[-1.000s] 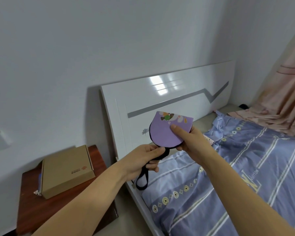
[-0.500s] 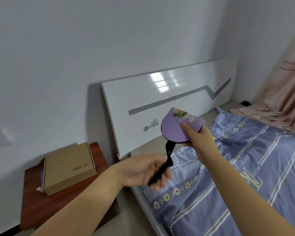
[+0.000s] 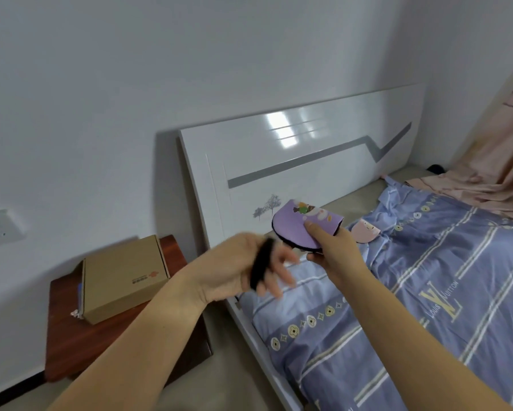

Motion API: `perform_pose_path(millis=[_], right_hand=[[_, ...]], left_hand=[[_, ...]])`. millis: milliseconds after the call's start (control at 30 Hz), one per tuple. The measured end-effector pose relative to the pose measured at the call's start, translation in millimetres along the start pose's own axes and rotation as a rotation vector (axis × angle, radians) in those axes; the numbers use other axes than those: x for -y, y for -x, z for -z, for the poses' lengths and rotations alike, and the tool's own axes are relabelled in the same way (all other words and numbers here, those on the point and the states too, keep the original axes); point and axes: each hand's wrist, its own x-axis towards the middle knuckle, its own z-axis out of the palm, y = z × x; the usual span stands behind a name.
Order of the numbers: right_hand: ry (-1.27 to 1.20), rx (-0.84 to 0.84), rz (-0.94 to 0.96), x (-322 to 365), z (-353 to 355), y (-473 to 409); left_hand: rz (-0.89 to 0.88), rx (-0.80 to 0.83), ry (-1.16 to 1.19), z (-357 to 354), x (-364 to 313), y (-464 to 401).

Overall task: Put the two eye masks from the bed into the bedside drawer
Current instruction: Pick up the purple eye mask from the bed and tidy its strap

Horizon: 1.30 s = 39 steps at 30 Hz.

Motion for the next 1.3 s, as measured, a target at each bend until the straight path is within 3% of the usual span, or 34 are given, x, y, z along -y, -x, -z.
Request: perform_pose_path(millis=[67, 133, 233, 333, 400, 467, 600, 733, 867, 1000, 1167, 1300], right_hand=[[0.007, -0.005, 0.022, 3.6, 0.3, -3.8], [0.013, -0.001, 0.001, 3.7, -1.1, -4.5], [-0.070, 0.038, -0.122, -3.9, -8.0, -2.3], [-0.161, 0.238, -0.371, -8.2, -12.8, 1.1], [-0.158, 0.449, -0.505, -5.6, -11.7, 4.2], [-0.144, 0.600, -0.515, -3.3, -8.1, 5.5], [0.100, 0.693, -0.313, 0.3, -2.0, -4.0], [0.417, 0.952, -0.129, 11.5, -17.0, -0.6], [0.550, 0.841, 0.014, 11.2, -38.9, 13.4], [0.600, 0.728, 0.217, 5.4, -42.3, 11.4], [0.483, 0.566, 0.106, -4.1, -28.4, 5.3], [0.391, 0.735, 0.034, -10.3, -10.0, 4.9]], left_hand=[[0.193, -0.042, -0.575, -5.0, 10.1, 1.3], [0.205, -0.324, -1.060, -6.2, 18.4, -4.3], [-0.063, -0.595, -1.278, -4.5, 21.5, -6.0], [-0.352, -0.587, -1.447, 7.0, 21.6, -5.9], [-0.485, -0.459, -1.462, 10.5, 16.4, -1.9], [-0.630, -0.403, -1.452, 11.7, 12.1, 1.6], [-0.668, -0.419, -1.550, 7.6, 12.3, 12.2], [-0.761, -0.190, -1.591, -6.7, 14.9, 22.3], [-0.793, -0.166, -1.604, -12.4, 13.0, 21.7], [-0.760, -0.231, -1.444, -2.7, 19.3, 33.4], [-0.740, -0.489, -1.384, 10.4, 30.7, 43.9], [-0.798, -0.596, -1.472, 16.5, 40.2, 44.5]])
